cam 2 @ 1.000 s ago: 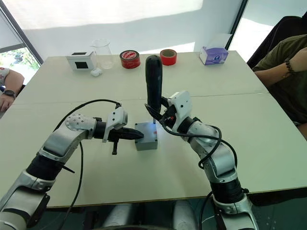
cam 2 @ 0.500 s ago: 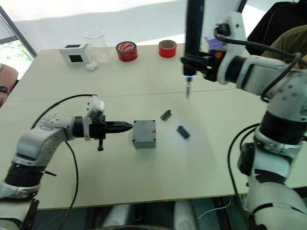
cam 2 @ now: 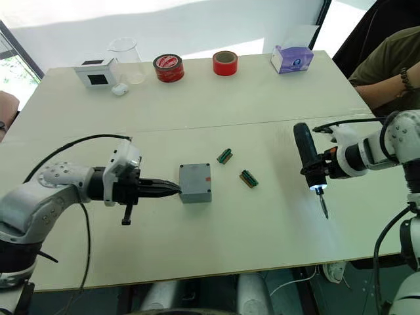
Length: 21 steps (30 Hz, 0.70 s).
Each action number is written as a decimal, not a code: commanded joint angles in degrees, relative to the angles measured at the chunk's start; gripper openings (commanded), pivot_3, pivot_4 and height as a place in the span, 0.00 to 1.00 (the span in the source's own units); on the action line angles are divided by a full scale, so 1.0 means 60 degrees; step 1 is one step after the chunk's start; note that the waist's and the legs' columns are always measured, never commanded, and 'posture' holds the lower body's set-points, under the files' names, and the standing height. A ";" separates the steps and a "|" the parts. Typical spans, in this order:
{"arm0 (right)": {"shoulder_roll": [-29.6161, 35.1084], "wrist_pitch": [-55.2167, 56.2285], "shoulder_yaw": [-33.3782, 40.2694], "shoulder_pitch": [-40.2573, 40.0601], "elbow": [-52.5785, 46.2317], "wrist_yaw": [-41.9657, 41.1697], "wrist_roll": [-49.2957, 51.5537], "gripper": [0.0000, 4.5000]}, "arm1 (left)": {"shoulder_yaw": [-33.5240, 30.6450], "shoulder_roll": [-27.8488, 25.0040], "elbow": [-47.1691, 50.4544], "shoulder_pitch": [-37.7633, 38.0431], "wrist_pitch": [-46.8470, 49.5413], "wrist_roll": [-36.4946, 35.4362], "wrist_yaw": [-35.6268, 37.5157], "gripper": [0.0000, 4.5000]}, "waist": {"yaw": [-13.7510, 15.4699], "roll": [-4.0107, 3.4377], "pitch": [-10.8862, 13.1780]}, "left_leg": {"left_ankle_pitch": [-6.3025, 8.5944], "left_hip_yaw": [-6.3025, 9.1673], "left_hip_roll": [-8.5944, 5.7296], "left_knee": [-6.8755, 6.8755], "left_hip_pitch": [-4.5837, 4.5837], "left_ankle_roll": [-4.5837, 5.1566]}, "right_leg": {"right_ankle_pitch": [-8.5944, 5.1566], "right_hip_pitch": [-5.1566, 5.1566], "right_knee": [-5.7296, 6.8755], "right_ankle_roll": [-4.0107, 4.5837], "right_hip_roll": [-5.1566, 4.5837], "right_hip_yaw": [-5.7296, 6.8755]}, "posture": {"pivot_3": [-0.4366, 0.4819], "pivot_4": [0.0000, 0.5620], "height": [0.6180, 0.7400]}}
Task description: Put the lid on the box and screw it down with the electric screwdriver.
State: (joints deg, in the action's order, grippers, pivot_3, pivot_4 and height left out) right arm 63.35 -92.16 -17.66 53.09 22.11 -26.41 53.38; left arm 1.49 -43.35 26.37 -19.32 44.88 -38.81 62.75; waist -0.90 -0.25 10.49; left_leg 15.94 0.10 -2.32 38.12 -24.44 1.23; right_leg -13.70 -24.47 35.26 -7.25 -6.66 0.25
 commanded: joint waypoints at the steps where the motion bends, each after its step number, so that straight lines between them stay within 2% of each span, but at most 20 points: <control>1: 0.0058 -0.0057 -0.0389 0.0862 0.0206 -0.0618 -0.0673 0.39 | -0.0064 -0.0060 0.0281 -0.0088 -0.0008 -0.0200 -0.0111 0.00 | 0.0021 -0.0003 0.0002 | 0.0000 -0.0002 -0.0002 0.0002 -0.0001 0.0000 | 0.0000 0.0000 0.0000 0.0000 -0.0002 0.0000 | 0.48 0.27 1.00; 6: -0.0463 0.0047 -0.0580 0.1219 0.0632 -0.0883 -0.1921 0.39 | 0.0180 0.0098 0.0010 -0.0139 -0.0185 -0.0066 -0.0169 0.00 | 0.0048 -0.0001 0.0001 | -0.0001 -0.0002 -0.0006 0.0014 -0.0003 -0.0002 | 0.0001 0.0003 0.0002 -0.0002 -0.0004 0.0000 | 0.48 0.27 1.00; 12: -0.0977 -0.0057 -0.0484 0.1439 0.0979 -0.1308 -0.2597 0.39 | 0.0271 0.0282 -0.0126 -0.0286 -0.0199 -0.0111 -0.0294 0.00 | 0.0041 -0.0001 0.0002 | -0.0003 0.0000 -0.0011 0.0014 -0.0005 -0.0005 | 0.0003 0.0003 0.0005 -0.0005 -0.0004 0.0001 | 0.48 0.27 1.00; 14: -0.1080 -0.0038 -0.0472 0.1418 0.1062 -0.1377 -0.2846 0.62 | 0.0280 0.0288 -0.0212 -0.0338 -0.0233 -0.0088 -0.0278 0.00 | 0.0039 -0.0001 0.0002 | -0.0004 0.0000 -0.0010 0.0014 -0.0005 -0.0007 | 0.0003 0.0003 0.0005 -0.0005 -0.0004 0.0001 | 0.48 0.27 1.00; 16: -0.1066 0.0015 -0.0484 0.1331 0.1057 -0.1506 -0.3064 0.73 | 0.0228 0.0290 -0.0235 -0.0352 -0.0215 -0.0119 -0.0310 0.00 | 0.0039 0.0001 0.0001 | -0.0006 0.0001 -0.0010 0.0014 -0.0004 -0.0010 | 0.0003 0.0003 0.0008 -0.0006 -0.0003 0.0001 | 0.48 0.27 1.00; 19: -0.1075 -0.0010 -0.0436 0.1273 0.0958 -0.1713 -0.3275 0.97 | 0.0122 0.0226 -0.0267 -0.0340 -0.0153 -0.0168 -0.0335 0.00 | 0.0049 0.0002 0.0000 | -0.0006 0.0002 -0.0011 0.0017 -0.0004 -0.0010 | 0.0004 0.0004 0.0010 -0.0006 -0.0003 0.0002 | 0.48 0.27 1.00; 21: -0.1055 -0.0025 -0.0324 0.1219 0.0816 -0.1827 -0.3356 1.00 | -0.0057 0.0169 -0.0271 -0.0308 0.0120 -0.0431 -0.0376 0.00 | 0.0044 0.0002 0.0000 | -0.0006 0.0002 -0.0011 0.0018 -0.0004 -0.0010 | 0.0004 0.0004 0.0010 -0.0007 -0.0003 0.0001 | 0.48 0.27 1.00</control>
State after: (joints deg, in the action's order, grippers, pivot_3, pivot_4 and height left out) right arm 56.30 -92.12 -21.59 59.63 28.54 -36.54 34.17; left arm 3.37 -41.70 24.32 -20.72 44.82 -39.54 60.74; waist -0.64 -0.23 10.49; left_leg 15.90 0.12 -2.39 38.23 -24.46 1.17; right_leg -13.68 -24.45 35.33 -7.30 -6.68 0.26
